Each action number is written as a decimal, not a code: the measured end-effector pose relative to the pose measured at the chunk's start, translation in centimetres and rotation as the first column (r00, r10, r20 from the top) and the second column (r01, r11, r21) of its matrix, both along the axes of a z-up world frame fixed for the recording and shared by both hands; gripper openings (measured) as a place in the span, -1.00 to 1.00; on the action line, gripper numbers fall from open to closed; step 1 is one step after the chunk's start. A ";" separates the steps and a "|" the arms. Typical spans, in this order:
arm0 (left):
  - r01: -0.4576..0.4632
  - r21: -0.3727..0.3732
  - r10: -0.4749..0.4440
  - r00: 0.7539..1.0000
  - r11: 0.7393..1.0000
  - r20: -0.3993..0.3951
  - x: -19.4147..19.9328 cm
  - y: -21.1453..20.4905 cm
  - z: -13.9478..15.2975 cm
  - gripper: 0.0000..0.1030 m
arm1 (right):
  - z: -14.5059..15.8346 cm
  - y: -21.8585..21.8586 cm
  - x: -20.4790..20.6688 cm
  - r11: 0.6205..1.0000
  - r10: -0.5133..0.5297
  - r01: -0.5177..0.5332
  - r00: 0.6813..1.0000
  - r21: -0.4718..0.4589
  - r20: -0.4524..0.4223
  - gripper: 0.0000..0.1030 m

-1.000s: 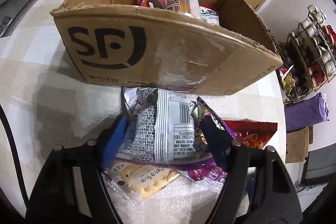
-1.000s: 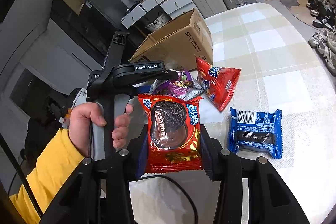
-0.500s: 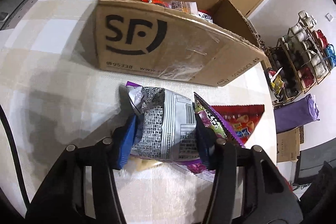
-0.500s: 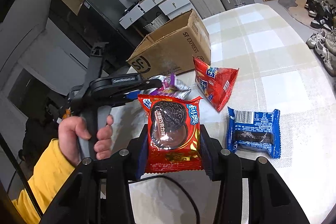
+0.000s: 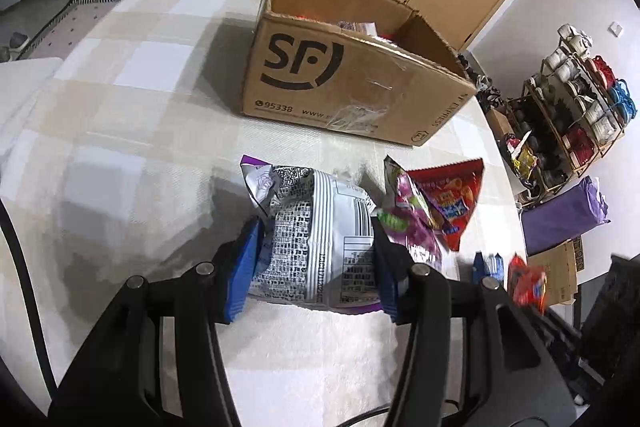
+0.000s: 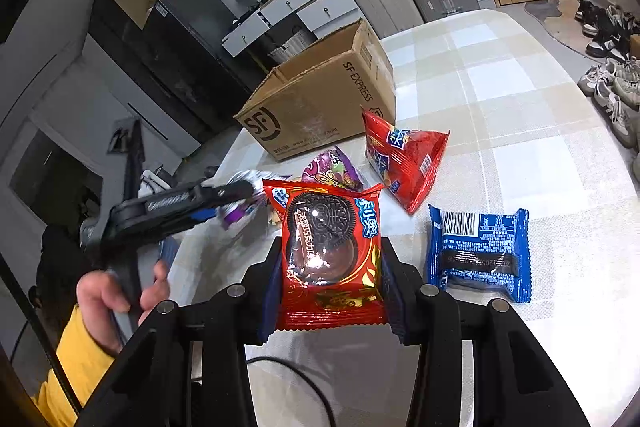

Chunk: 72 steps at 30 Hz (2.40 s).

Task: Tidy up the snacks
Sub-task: 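Grasp the white-and-black printed snack bag with the left tool while the right tool holds the Oreo pack, then carry the Oreo pack and printed bag over the box with both tools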

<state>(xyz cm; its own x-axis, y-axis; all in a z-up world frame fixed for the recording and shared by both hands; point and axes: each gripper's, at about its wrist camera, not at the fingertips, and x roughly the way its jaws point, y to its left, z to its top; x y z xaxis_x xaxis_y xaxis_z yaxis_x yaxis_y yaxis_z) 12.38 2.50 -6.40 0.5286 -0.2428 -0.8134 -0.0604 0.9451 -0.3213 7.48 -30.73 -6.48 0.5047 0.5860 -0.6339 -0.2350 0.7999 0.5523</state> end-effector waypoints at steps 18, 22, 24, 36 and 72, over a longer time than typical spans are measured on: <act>0.028 0.095 -0.051 0.967 0.995 0.250 -10.4 -2.1 6.9 -0.05 | 0.6 2.6 -0.6 1.000 0.004 -0.004 0.998 0.014 0.062 -0.15; 0.026 0.136 -0.066 0.952 0.990 0.298 -11.5 -1.4 8.7 -0.05 | 2.5 3.6 -1.0 1.000 -0.006 0.004 0.995 0.012 0.098 -0.15; 0.020 0.140 -0.063 0.948 0.990 0.312 -12.0 -0.8 9.6 -0.05 | 3.2 4.2 -1.2 1.000 0.013 -0.014 0.993 0.008 0.118 -0.15; 0.038 0.137 -0.085 0.930 0.990 0.357 -12.2 1.0 15.1 -0.05 | 10.5 6.0 -0.3 0.999 0.032 -0.028 0.971 -0.019 0.237 -0.15; 0.047 0.124 -0.068 0.983 0.991 0.169 17.7 1.7 11.3 -0.04 | 8.7 9.9 21.9 0.990 0.007 0.013 0.990 -0.142 0.138 -0.15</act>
<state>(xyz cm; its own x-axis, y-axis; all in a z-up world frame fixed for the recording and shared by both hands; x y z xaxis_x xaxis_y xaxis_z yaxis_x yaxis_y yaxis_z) 30.12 4.18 4.92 0.6511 -0.1839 -0.7364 0.0419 0.9774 -0.2071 29.34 -20.81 2.17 0.5948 0.4933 -0.6347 -0.2983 0.8686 0.3956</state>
